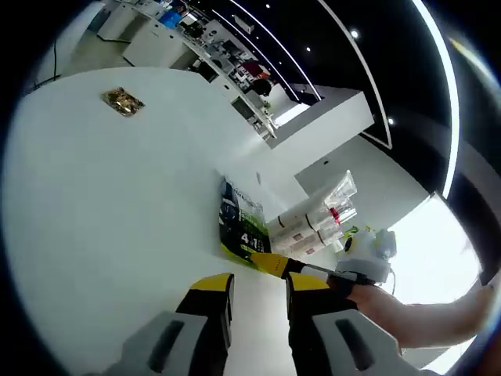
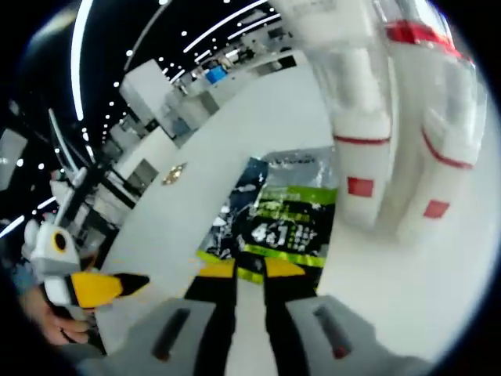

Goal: Arrange the skincare products in the storage area until every visible bottle or jar stands upright without overlapping.

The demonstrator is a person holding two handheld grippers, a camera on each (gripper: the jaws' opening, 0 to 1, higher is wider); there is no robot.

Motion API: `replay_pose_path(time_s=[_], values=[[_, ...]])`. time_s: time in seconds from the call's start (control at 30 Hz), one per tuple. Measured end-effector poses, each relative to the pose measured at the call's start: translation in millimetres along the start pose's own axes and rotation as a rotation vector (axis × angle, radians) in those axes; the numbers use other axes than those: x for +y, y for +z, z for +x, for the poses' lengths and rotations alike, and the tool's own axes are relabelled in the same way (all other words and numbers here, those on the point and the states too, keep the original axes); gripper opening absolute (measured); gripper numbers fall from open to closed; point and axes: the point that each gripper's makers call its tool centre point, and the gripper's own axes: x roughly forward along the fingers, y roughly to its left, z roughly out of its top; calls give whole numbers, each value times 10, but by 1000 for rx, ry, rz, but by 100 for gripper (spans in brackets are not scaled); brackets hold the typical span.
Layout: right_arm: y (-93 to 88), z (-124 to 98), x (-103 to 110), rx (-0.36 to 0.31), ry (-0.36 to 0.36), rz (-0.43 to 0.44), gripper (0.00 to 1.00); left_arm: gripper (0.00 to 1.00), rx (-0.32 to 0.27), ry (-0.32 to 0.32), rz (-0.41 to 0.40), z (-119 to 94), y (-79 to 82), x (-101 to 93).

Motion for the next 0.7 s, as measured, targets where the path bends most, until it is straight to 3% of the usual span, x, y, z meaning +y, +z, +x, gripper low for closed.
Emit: replay_pose_path(time_s=[0.07, 0.1, 0.2, 0.27, 0.4, 0.47, 0.6, 0.7], values=[[42, -13, 34, -24, 6, -2, 24, 27, -5, 5, 13, -80, -27, 9], [108, -55, 104, -57, 20, -47, 25, 27, -7, 1, 69, -226, -84, 28], [121, -153, 236, -75, 52, -76, 24, 27, 19, -4, 199, -437, -212, 84], [96, -235, 299, -78, 59, -86, 24, 26, 44, 56, 257, -589, -291, 224], [53, -430, 437, -109, 80, -62, 24, 23, 11, 127, 284, -824, -275, 398], [20, -490, 487, -113, 94, -60, 24, 21, -41, 187, 264, -996, -200, 538], [-83, -702, 631, -120, 119, -64, 24, 18, -71, 191, 270, -1207, -179, 616], [-191, -877, 701, -120, 131, -64, 24, 19, -55, 304, 322, -1404, -186, 816]])
